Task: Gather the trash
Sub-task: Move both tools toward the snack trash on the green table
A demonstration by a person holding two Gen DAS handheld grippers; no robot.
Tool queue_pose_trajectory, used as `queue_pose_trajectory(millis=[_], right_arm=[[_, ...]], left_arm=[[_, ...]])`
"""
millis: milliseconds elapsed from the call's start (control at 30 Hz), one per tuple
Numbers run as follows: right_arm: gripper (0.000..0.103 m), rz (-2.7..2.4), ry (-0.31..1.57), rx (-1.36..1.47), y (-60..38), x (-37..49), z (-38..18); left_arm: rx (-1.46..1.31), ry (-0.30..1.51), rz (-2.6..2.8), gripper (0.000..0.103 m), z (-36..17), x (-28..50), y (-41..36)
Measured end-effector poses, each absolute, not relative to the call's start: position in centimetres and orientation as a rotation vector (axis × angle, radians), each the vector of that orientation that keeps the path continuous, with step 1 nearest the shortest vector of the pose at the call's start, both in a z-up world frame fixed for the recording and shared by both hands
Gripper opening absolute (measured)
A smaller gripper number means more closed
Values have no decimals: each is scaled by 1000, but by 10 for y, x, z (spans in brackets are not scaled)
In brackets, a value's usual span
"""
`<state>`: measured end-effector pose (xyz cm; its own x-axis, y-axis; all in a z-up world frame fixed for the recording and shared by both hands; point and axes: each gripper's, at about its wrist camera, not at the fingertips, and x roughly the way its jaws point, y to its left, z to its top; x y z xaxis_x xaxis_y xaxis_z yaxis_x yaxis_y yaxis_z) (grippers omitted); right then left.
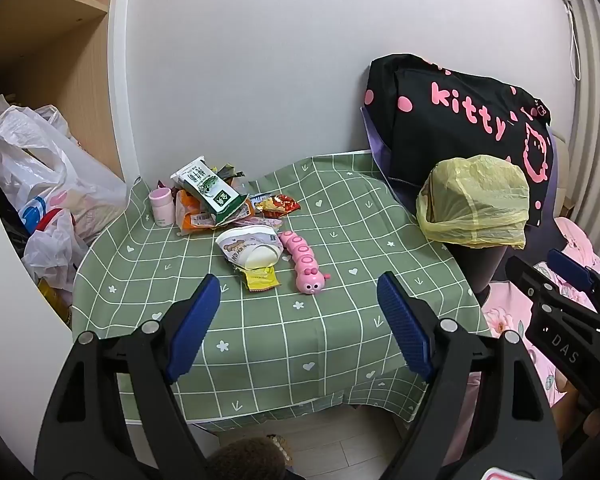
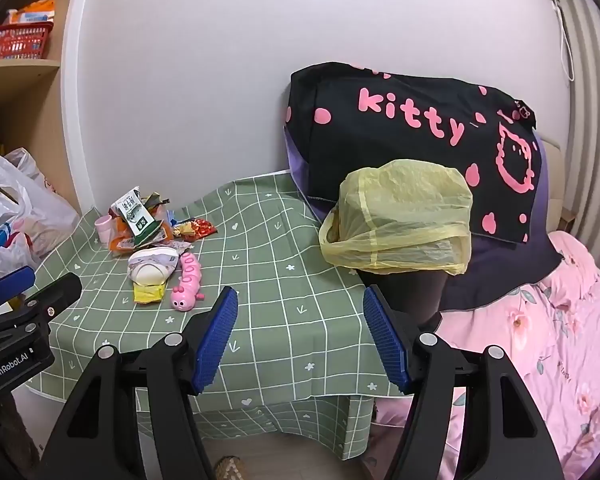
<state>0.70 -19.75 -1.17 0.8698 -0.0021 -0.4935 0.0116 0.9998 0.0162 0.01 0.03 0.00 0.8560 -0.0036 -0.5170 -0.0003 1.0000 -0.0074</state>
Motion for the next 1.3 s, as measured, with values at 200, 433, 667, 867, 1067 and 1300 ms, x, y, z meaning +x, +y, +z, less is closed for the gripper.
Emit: queue_pose_trajectory(millis=[200,433,667,867,1067,1300], right_arm=[[62,-6,516,18,-197,7,-11],[62,-5,516,19,-198,7,-13],[62,-4,517,21,-198,7,-14],[62,-2,520,18,-197,8,-15],[62,25,547,12,-192,23,-25],[62,144,618,-19,-160,63,-50]], left_arm=[[-7,543,-4,77,0,0,0],[-9,545,-3,77,0,0,0],[-10,544,-1,77,0,0,1],[-11,547,8,77,0,4,3],[-32,557,50,77,-6,13,22],[-105,615,166,77,-29,40,79]])
